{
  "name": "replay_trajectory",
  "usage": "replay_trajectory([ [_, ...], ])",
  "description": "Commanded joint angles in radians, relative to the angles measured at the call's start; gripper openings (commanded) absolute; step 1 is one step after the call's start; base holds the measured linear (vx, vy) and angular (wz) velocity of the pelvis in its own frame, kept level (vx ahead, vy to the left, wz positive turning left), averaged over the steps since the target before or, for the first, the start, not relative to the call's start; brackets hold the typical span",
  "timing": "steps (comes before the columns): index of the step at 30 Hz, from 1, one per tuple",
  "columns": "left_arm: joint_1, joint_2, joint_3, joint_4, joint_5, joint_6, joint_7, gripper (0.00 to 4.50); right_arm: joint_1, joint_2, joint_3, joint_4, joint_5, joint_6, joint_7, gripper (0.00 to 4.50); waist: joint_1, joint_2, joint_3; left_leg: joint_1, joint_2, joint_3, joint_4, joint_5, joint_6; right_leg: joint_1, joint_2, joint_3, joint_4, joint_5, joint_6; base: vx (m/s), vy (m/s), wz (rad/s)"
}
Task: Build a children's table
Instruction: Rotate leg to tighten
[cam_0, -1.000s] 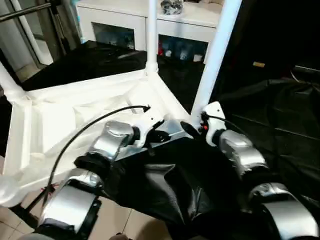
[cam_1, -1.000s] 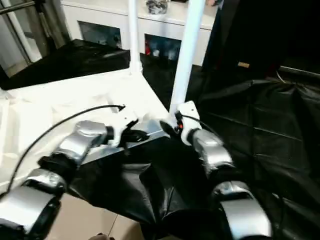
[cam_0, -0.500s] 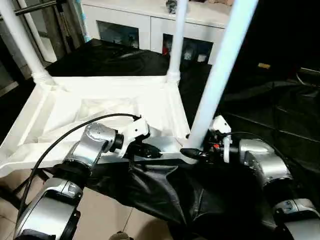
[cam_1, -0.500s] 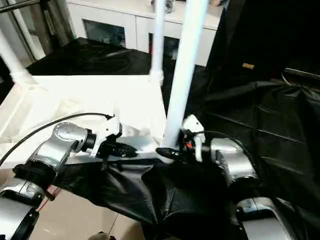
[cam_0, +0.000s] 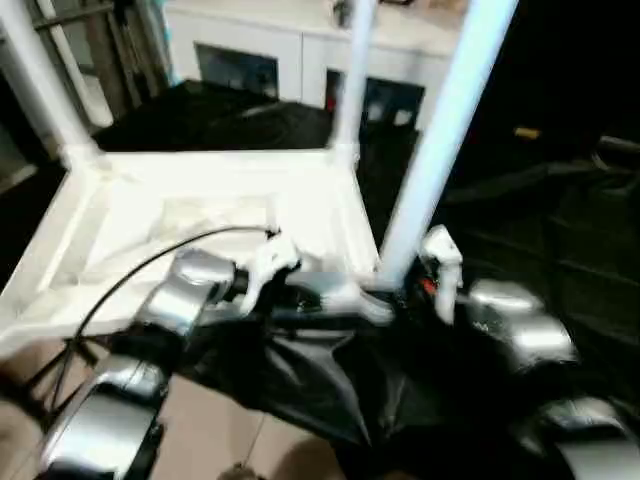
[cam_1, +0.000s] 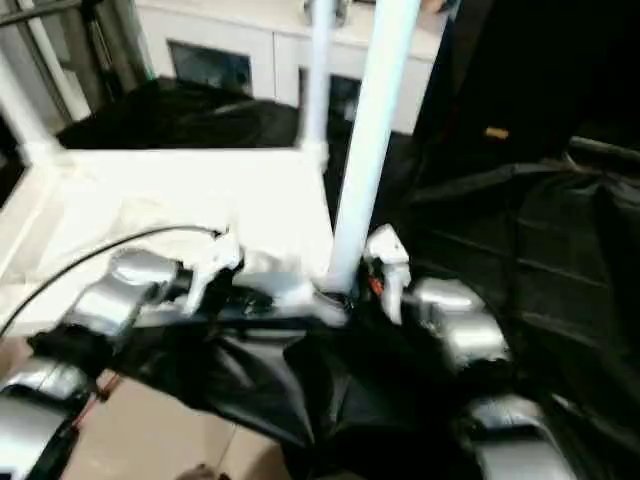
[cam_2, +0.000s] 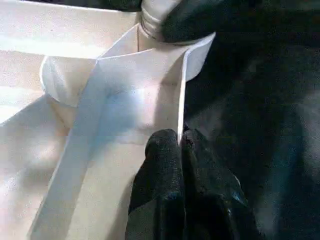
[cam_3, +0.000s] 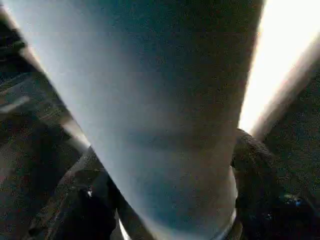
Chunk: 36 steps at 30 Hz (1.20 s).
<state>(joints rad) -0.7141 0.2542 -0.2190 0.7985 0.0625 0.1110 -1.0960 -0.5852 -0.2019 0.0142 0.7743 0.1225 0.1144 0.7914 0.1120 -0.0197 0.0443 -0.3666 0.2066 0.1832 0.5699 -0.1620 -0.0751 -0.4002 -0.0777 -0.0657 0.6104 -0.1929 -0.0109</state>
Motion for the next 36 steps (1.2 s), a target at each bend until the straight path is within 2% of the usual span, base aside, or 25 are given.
replay_trajectory([
  [1, -0.059, -0.073, 0.02, 0.022, -0.006, 0.015, 0.142, 0.0, -0.004, 0.068, 0.018, 0.076, -0.034, 0.017, -0.135, 2.66, -0.005, -0.003, -0.052, 0.019, 0.027, -0.01, -0.071, -0.277, -0.018, 0.037, -0.072, 0.046, -0.088, -0.315, -0.176, 0.0, 0.0, 0.0],
  [3, -0.089, -0.108, 0.029, 0.055, -0.002, 0.036, 0.214, 0.0, -0.028, 0.106, -0.01, 0.113, -0.026, 0.035, -0.236, 2.66, -0.004, -0.002, -0.056, 0.017, 0.026, -0.01, -0.069, -0.258, -0.013, 0.042, -0.071, 0.046, -0.084, -0.273, -0.18, 0.0, 0.0, 0.0],
  [4, -0.101, -0.123, 0.032, 0.068, 0.001, 0.042, 0.246, 0.0, -0.037, 0.123, -0.015, 0.128, -0.029, 0.034, -0.277, 2.66, -0.004, -0.001, -0.058, 0.02, 0.025, -0.007, -0.066, -0.241, -0.009, 0.039, -0.068, 0.047, -0.08, -0.228, -0.191, 0.0, 0.0, 0.0],
  [7, -0.126, -0.162, 0.035, 0.098, 0.006, 0.048, 0.303, 0.0, -0.062, 0.168, -0.017, 0.169, -0.045, 0.008, -0.367, 2.66, -0.002, -0.002, -0.061, 0.014, 0.023, -0.007, -0.063, -0.206, 0.0, 0.046, -0.068, 0.046, -0.072, -0.154, -0.206, 0.0, 0.0, 0.0],
  [8, -0.134, -0.175, 0.033, 0.11, 0.009, 0.044, 0.314, 0.0, -0.073, 0.184, -0.013, 0.19, -0.056, -0.018, -0.389, 3.01, 0.0, 0.005, -0.061, 0.012, 0.024, -0.007, -0.063, -0.2, 0.002, 0.046, -0.069, 0.045, -0.07, -0.133, -0.21, 0.0, 0.0, 0.0],
  [9, -0.136, -0.179, 0.033, 0.115, 0.011, 0.042, 0.317, 0.0, -0.078, 0.189, -0.012, 0.199, -0.06, -0.029, -0.396, 3.22, -0.002, 0.003, -0.061, 0.013, 0.022, -0.006, -0.063, -0.203, 0.003, 0.046, -0.067, 0.045, -0.072, -0.131, -0.21, 0.0, 0.0, 0.0],
  [11, -0.137, -0.182, 0.031, 0.116, 0.014, 0.039, 0.315, 0.0, -0.083, 0.196, -0.017, 0.207, -0.053, -0.031, -0.393, 3.22, -0.001, 0.001, -0.06, 0.011, 0.022, -0.006, -0.063, -0.213, 0.01, 0.049, -0.067, 0.045, -0.072, -0.128, -0.212, 0.0, 0.0, 0.0],
  [13, -0.131, -0.184, 0.031, 0.108, 0.012, 0.038, 0.298, 0.0, -0.091, 0.196, -0.014, 0.214, -0.059, -0.044, -0.386, 3.55, -0.003, 0.002, -0.059, 0.012, 0.023, -0.007, -0.065, -0.226, 0.01, 0.05, -0.069, 0.044, -0.075, -0.149, -0.208, 0.0, 0.0, 0.0],
  [15, -0.116, -0.172, 0.024, 0.09, 0.003, 0.031, 0.254, 0.0, -0.097, 0.177, -0.004, 0.21, -0.073, -0.069, -0.366, 3.64, -0.003, -0.002, -0.058, 0.012, 0.023, -0.007, -0.065, -0.235, 0.012, 0.05, -0.069, 0.044, -0.077, -0.169, -0.203, 0.0, 0.0, 0.0],
  [17, -0.098, -0.15, 0.018, 0.078, -0.009, 0.015, 0.202, 0.0, -0.1, 0.15, 0.0, 0.198, -0.062, -0.1, -0.276, 3.64, -0.003, 0.0, -0.06, 0.012, 0.024, -0.007, -0.064, -0.229, 0.018, 0.05, -0.07, 0.044, -0.075, -0.159, -0.205, 0.0, 0.0, 0.0],
  [21, -0.077, -0.128, 0.015, 0.059, -0.019, 0.001, 0.147, 0.0, -0.085, 0.113, 0.023, 0.164, -0.048, -0.126, -0.133, 3.64, -0.002, -0.006, -0.062, 0.007, 0.024, -0.005, -0.058, -0.178, 0.055, 0.058, -0.068, 0.043, -0.065, -0.064, -0.231, 0.0, 0.0, 0.0],
  [24, -0.058, -0.109, 0.012, 0.039, -0.028, -0.006, 0.098, 0.0, -0.063, 0.082, 0.036, 0.121, -0.035, -0.13, -0.027, 3.64, 0.0, -0.008, -0.061, 0.005, 0.024, -0.003, -0.056, -0.162, 0.074, 0.06, -0.066, 0.041, -0.063, -0.049, -0.238, 0.0, 0.0, 0.0],
  [25, -0.024, -0.075, 0.003, -0.013, -0.054, -0.013, -0.007, 0.0, -0.032, 0.032, 0.057, 0.066, -0.017, -0.122, 0.121, 3.64, 0.001, -0.011, -0.06, 0.005, 0.026, -0.002, -0.056, -0.162, 0.079, 0.06, -0.066, 0.04, -0.064, -0.057, -0.239, 0.0, 0.0, 0.0],
  [26, -0.02, -0.072, 0.002, -0.02, -0.057, -0.014, -0.019, 0.0, -0.029, 0.027, 0.059, 0.061, -0.016, -0.122, 0.135, 3.64, 0.004, -0.01, -0.059, 0.003, 0.027, -0.001, -0.054, -0.165, 0.088, 0.06, -0.065, 0.039, -0.064, -0.065, -0.238, 0.0, 0.0, 0.0],
  [28, -0.003, -0.053, -0.004, -0.049, -0.071, -0.018, -0.073, 0.0, -0.013, 0.002, 0.07, 0.038, -0.009, -0.118, 0.206, 3.64, 0.003, -0.01, -0.06, 0.007, 0.03, 0.0, -0.055, -0.171, 0.085, 0.055, -0.066, 0.04, -0.063, -0.081, -0.244, 0.0, 0.0, 0.0],
  [29, 0.001, -0.046, -0.006, -0.055, -0.071, -0.022, -0.083, 0.0, -0.007, -0.008, 0.076, 0.025, -0.004, -0.107, 0.234, 3.64, 0.004, -0.008, -0.056, 0.007, 0.03, 0.0, -0.056, -0.186, 0.082, 0.053, -0.066, 0.04, -0.067, -0.113, -0.242, 0.0, 0.0, 0.0],
  [31, 0.009, -0.028, -0.009, -0.065, -0.07, -0.029, -0.105, 0.0, 0.012, -0.036, 0.096, -0.01, 0.008, -0.08, 0.311, 3.64, 0.009, -0.01, -0.056, 0.011, 0.031, -0.001, -0.057, -0.203, 0.079, 0.052, -0.066, 0.04, -0.071, -0.151, -0.234, 0.0, 0.0, 0.0],
  [32, 0.017, -0.006, -0.012, -0.076, -0.07, -0.03, -0.138, 0.0, 0.034, -0.066, 0.121, -0.05, 0.016, -0.056, 0.387, 3.64, 0.01, -0.01, -0.054, 0.009, 0.032, -0.002, -0.06, -0.208, 0.073, 0.05, -0.066, 0.041, -0.071, -0.167, -0.228, 0.0, 0.0, 0.0],
  [36, 0.041, 0.034, -0.017, -0.123, -0.079, -0.015, -0.214, 0.0, 0.062, -0.102, 0.142, -0.112, 0.024, -0.006, 0.473, 3.64, 0.015, -0.01, -0.057, 0.009, 0.033, -0.002, -0.059, -0.201, 0.066, 0.049, -0.067, 0.042, -0.069, -0.162, -0.22, 0.0, 0.0, 0.0],
])
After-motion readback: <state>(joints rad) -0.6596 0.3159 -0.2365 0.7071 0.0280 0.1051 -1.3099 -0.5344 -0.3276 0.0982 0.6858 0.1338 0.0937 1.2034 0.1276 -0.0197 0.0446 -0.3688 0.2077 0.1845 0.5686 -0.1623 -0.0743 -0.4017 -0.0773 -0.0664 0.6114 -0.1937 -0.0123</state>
